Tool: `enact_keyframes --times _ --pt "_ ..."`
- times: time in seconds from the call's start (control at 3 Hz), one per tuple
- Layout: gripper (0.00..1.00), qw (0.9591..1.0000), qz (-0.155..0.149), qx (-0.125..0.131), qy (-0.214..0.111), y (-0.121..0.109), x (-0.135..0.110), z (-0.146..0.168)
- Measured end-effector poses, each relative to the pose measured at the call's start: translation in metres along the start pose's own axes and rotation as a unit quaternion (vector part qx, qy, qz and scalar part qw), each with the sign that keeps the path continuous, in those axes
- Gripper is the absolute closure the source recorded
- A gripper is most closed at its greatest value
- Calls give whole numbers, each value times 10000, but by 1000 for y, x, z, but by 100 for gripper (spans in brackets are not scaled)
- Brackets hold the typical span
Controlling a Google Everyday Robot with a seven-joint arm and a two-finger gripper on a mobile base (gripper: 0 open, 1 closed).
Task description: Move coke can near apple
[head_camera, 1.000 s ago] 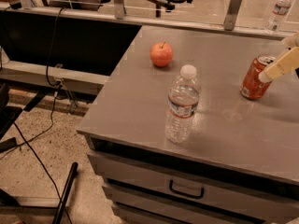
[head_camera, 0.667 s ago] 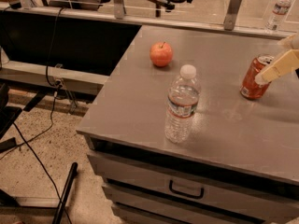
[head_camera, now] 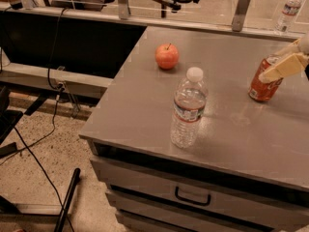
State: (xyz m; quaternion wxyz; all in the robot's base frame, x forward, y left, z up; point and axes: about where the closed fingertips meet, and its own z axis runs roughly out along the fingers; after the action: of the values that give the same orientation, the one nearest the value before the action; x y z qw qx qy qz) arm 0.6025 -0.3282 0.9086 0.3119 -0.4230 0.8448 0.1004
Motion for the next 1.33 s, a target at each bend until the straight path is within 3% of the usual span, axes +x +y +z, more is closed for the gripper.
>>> enact_keyframes --times 0.67,1.33 --pt "98 9999 -53 -83 -43 1 -6 11" --pt "100 9967 -495 -361 -529 17 -87 16"
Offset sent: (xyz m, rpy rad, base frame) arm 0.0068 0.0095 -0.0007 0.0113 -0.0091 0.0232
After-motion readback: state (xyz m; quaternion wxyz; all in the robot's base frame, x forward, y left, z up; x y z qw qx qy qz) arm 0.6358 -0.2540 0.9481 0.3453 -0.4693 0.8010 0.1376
